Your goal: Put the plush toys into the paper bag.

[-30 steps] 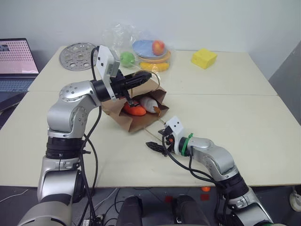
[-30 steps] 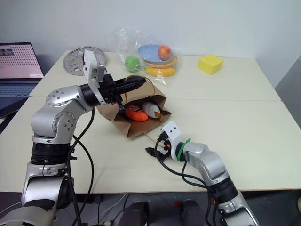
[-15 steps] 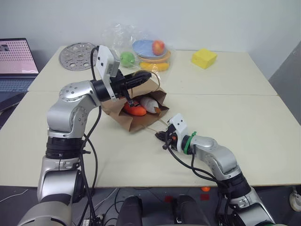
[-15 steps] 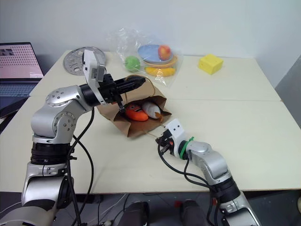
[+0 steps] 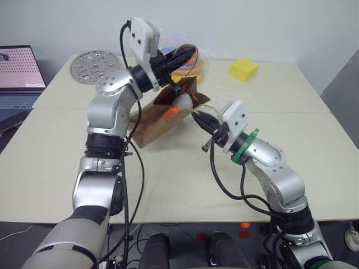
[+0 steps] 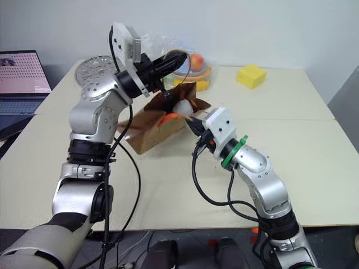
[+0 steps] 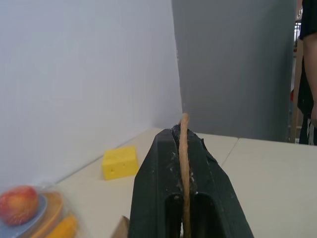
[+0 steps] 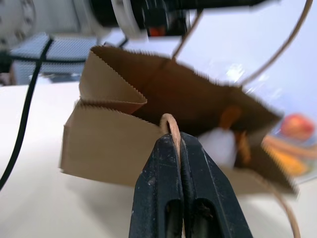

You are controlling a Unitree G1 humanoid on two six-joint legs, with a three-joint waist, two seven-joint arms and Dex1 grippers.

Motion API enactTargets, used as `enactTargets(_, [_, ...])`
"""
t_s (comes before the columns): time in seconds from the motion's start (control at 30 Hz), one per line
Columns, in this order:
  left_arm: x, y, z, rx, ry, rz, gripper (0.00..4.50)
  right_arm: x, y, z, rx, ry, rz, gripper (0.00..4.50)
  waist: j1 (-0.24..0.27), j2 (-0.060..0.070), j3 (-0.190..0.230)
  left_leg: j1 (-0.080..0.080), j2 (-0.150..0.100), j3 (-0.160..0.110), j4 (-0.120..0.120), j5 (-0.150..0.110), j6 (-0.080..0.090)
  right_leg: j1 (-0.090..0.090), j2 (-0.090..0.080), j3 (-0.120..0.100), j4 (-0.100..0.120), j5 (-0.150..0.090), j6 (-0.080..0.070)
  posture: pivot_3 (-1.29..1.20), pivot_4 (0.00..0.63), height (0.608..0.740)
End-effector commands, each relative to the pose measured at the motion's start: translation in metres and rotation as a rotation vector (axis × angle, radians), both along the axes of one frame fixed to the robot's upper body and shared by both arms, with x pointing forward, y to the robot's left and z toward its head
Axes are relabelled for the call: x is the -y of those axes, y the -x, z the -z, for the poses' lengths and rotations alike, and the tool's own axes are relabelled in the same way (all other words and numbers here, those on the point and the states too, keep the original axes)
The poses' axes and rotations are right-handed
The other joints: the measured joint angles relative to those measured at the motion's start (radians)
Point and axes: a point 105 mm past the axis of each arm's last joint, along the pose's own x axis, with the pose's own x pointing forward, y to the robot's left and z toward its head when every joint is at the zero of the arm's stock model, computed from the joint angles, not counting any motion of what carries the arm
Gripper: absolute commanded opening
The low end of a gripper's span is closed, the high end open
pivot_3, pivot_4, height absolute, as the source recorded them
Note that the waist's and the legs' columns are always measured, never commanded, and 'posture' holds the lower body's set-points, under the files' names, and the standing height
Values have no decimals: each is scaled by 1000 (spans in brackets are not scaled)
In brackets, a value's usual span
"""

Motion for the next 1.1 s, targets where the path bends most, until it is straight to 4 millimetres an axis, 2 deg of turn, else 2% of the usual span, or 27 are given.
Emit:
enactTargets(0.03, [4,0,-27,75,55,9,0,-1,14,-41,214,-39,12,47,-1,0,0,0,0,0,0,0,0,0,1,0,0,0,0,0,150,740])
enactTargets(0.17, [12,0,-23,65,47,59,0,-1,15,-54,319,-41,59,47,-1,0,0,0,1,-1,-1,0,0,-1,2,-1,1,0,1,0,150,740])
enactTargets(0.3, [11,1,-12,32,30,77,0,-3,12,-52,314,-35,66,47,0,0,0,0,1,-1,-1,0,0,-1,1,-1,1,-1,1,0,150,740])
enactTargets(0.4, [6,-1,10,-28,-4,74,0,-10,5,-31,242,38,54,47,-2,0,0,0,1,-1,-1,0,0,0,1,-1,1,-1,1,0,150,740])
enactTargets(0.47, [-6,-3,37,-93,-35,54,0,-12,-3,-9,107,57,56,47,-3,0,0,1,1,-1,-1,0,0,0,1,0,1,0,1,0,150,740])
enactTargets(0.57, [-17,-1,46,-112,-44,39,0,-14,-2,-3,88,84,30,47,-1,0,0,1,1,-1,-1,0,0,0,1,-1,2,0,1,0,150,740])
enactTargets(0.63, [-23,4,44,-113,-37,41,0,-13,-2,-2,82,96,23,435,0,0,0,0,1,-1,0,0,0,-1,1,-1,2,0,1,0,150,740])
enactTargets(0.73, [-37,15,43,-116,-58,41,582,-10,-1,-3,70,96,0,1323,3,0,0,0,0,-1,0,0,0,0,0,-1,1,0,1,0,150,740])
enactTargets(0.83, [-52,32,44,-137,-91,44,1499,-7,0,-3,54,111,-34,2470,-2,0,0,0,0,0,0,0,0,1,-1,0,0,0,1,0,150,740])
enactTargets(0.97, [-65,44,46,-165,-123,15,2793,-4,8,-5,31,117,-123,4048,-1,0,0,1,1,-2,0,0,0,1,0,-2,2,0,1,0,150,740])
enactTargets(1.0, [-69,47,47,-170,-131,7,3023,-4,10,-6,26,118,-141,4330,0,0,0,1,1,-2,0,0,0,0,0,-2,2,0,1,0,150,740])
enactTargets(1.03, [-73,51,47,-179,-145,3,3339,-3,12,-8,23,121,-161,4500,-1,0,0,1,1,-2,0,0,0,1,0,-2,2,-1,1,0,150,740])
enactTargets(1.1, [-83,64,47,-204,-172,0,3931,-1,22,-12,16,149,-240,4500,-1,0,0,1,1,-1,0,0,0,1,0,-1,1,-1,1,0,150,740])
